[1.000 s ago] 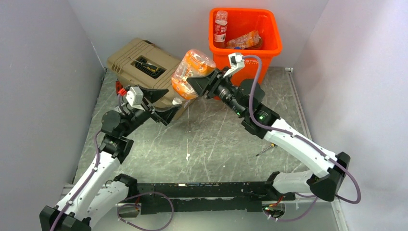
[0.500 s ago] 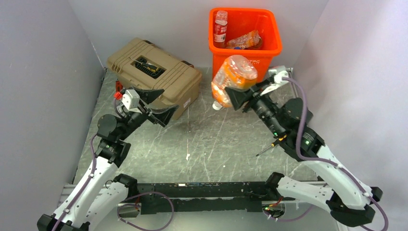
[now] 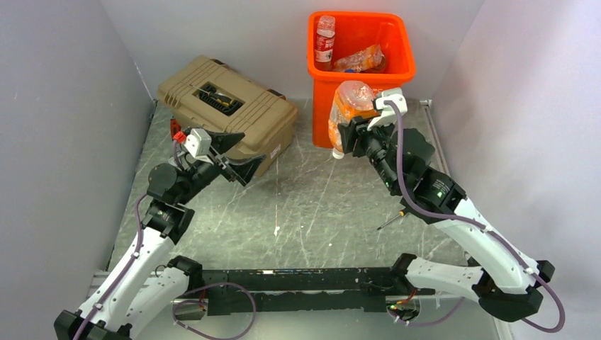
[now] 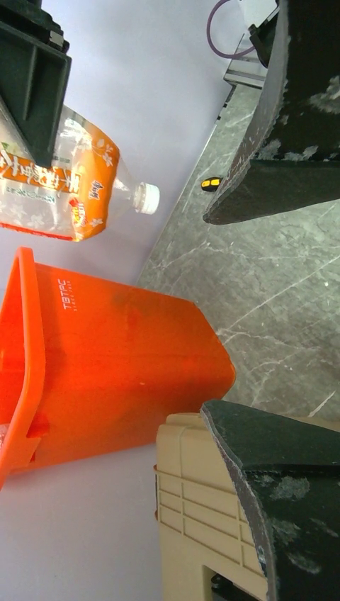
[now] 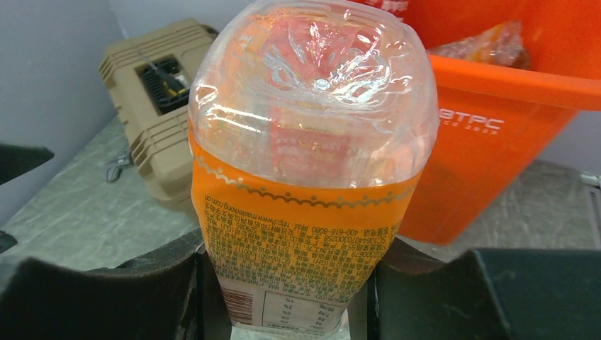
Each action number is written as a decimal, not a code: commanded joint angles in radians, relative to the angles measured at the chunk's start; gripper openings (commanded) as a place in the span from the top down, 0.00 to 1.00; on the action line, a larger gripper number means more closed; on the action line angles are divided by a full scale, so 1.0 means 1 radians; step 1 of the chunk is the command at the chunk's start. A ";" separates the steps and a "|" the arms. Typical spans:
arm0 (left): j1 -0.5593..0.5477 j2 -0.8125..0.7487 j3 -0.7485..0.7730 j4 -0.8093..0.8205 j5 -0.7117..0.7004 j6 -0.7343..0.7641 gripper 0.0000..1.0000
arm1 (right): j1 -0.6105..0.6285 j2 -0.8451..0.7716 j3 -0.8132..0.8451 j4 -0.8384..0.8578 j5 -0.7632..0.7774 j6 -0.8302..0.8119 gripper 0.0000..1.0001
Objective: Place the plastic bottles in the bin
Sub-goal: Place the plastic bottle in the trash bin.
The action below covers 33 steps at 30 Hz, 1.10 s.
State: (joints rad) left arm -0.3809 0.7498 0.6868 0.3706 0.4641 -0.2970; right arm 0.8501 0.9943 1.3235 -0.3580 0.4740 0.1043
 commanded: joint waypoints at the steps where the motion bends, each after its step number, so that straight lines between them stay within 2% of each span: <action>1: -0.004 0.003 0.029 0.032 -0.027 -0.008 0.01 | 0.000 -0.071 0.001 0.153 0.152 -0.056 1.00; 6: -0.006 0.021 0.028 0.040 -0.029 -0.037 0.01 | 0.000 -0.079 -0.023 0.407 0.177 -0.093 1.00; 11: -0.014 0.014 0.037 0.006 -0.061 -0.025 0.01 | 0.000 -0.027 -0.050 0.738 0.228 -0.278 1.00; 15: -0.016 0.006 0.040 -0.016 -0.088 -0.011 0.01 | -0.006 0.096 0.011 0.974 0.248 -0.451 1.00; 17: -0.018 0.005 0.042 -0.025 -0.100 -0.006 0.01 | -0.024 0.173 0.077 1.022 0.249 -0.518 1.00; 20: -0.019 0.003 0.050 -0.039 -0.107 -0.007 0.00 | -0.101 0.293 0.190 1.001 0.234 -0.494 1.00; 24: -0.019 -0.006 0.046 -0.034 -0.092 -0.006 0.00 | -0.330 0.414 0.310 0.844 0.143 -0.141 1.00; 26: -0.022 -0.011 0.034 -0.021 -0.099 0.001 0.01 | -0.410 0.484 0.375 0.786 0.113 -0.019 1.00; 30: -0.024 -0.013 0.041 -0.042 -0.114 0.017 0.01 | -0.504 0.590 0.485 0.706 0.062 0.098 1.00; 33: -0.025 -0.016 0.044 -0.043 -0.116 0.014 0.00 | -0.539 0.659 0.545 0.643 0.028 0.117 1.00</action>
State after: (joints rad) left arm -0.4007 0.7471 0.6910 0.3222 0.3668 -0.3000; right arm 0.3374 1.6112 1.7554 0.3557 0.5869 0.0910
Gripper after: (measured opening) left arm 0.994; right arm 0.507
